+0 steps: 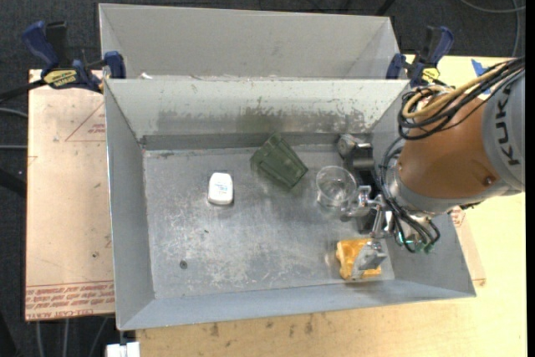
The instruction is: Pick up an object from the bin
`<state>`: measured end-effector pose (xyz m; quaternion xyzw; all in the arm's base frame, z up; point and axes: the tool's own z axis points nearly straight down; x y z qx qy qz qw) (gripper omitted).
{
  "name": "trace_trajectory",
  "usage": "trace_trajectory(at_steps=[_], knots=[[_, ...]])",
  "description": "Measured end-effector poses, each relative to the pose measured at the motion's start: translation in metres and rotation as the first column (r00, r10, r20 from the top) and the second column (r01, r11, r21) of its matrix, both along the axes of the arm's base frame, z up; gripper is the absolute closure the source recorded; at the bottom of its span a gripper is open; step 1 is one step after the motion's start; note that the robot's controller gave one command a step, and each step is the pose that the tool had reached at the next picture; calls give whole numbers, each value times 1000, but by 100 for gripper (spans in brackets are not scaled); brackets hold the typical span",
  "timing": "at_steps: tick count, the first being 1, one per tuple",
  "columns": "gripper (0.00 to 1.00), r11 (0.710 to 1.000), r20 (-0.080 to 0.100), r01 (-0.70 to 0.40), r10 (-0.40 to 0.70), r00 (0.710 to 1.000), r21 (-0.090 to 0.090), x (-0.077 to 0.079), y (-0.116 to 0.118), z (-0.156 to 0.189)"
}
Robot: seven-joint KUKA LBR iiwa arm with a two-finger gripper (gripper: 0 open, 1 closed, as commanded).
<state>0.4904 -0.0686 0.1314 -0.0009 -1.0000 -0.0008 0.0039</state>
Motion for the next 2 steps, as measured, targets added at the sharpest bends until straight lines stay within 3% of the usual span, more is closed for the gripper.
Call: trace_trajectory(at_steps=[1, 2], knots=[[0, 1000, 8, -2, 2, 1000, -1, 2, 0, 4], [100, 992, 13, -126, 126, 992, 4, -3, -32, -51]])
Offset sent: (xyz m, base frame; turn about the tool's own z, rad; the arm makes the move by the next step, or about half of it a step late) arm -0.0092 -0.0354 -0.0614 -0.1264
